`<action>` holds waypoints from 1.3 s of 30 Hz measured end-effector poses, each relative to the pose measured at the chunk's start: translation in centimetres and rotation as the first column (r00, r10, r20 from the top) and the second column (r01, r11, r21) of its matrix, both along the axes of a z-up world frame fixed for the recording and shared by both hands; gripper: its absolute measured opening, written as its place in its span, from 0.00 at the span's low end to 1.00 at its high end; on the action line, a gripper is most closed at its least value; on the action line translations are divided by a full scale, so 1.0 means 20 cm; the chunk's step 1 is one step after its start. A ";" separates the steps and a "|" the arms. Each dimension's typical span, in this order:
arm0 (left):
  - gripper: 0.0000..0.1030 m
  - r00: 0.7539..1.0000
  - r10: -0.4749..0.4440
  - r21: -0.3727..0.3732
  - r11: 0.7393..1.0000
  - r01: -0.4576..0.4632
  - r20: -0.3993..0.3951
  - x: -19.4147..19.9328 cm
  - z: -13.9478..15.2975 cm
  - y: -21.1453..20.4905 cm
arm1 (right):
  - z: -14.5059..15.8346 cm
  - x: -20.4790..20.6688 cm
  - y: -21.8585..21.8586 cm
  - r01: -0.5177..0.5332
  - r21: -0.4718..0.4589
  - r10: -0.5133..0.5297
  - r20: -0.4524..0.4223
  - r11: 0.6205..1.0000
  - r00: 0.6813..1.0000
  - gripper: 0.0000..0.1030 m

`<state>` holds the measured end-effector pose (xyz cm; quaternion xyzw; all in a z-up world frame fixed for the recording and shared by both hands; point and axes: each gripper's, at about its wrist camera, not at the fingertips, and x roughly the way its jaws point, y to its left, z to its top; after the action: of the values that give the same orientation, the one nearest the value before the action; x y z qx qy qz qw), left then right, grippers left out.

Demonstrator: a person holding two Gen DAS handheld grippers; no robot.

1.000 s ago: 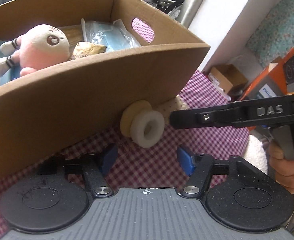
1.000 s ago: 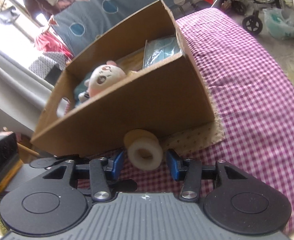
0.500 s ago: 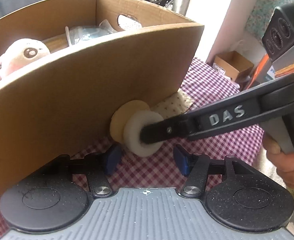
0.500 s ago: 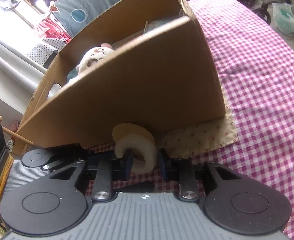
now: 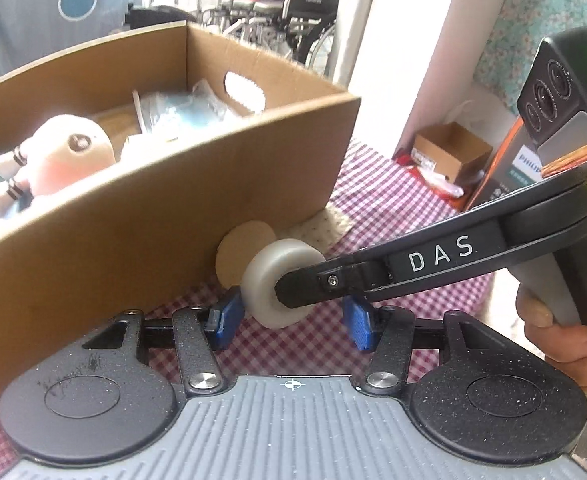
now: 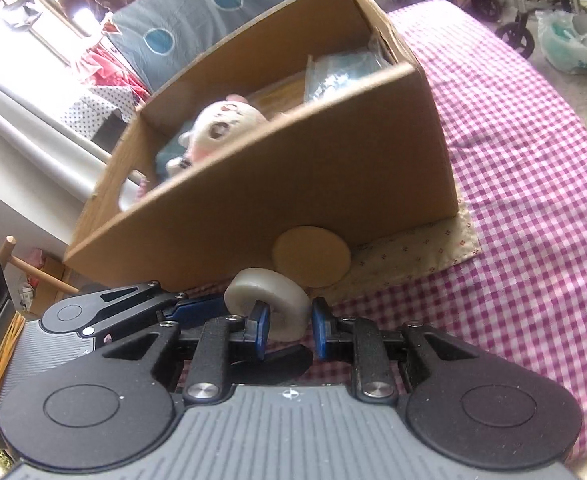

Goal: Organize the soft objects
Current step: 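Close the right gripper on the rim of the white tape roll, then carry the tape roll into the box and release it by the mask pack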

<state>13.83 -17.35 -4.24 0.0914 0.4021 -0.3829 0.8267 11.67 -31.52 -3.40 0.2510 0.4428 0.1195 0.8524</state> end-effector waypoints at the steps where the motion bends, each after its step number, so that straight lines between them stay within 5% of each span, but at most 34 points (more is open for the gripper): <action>1: 0.52 1.000 0.001 -0.005 1.000 -0.001 0.011 -0.02 0.02 0.01 | 0.02 -0.02 0.01 0.002 0.001 -0.002 0.012 1.000 1.000 0.24; 9: 0.52 0.993 0.039 -0.063 0.998 -0.032 0.110 -0.13 0.21 0.11 | 0.26 -0.13 0.07 -0.021 -0.011 0.022 0.126 1.000 0.992 0.24; 22: 0.52 0.975 0.059 -0.181 0.983 -0.020 0.214 -0.11 0.47 0.21 | 0.57 0.03 0.21 -0.073 -0.060 0.085 0.227 0.996 0.970 0.23; 39: 0.53 0.994 0.054 -0.170 0.985 -0.038 0.093 0.48 0.48 0.11 | 0.57 0.63 0.08 -0.109 -0.099 0.123 0.156 0.989 0.980 0.18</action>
<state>23.50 -15.06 5.37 0.0305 0.3293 -0.3913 0.8588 24.20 -29.87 8.06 0.1756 0.3910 0.1690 0.8876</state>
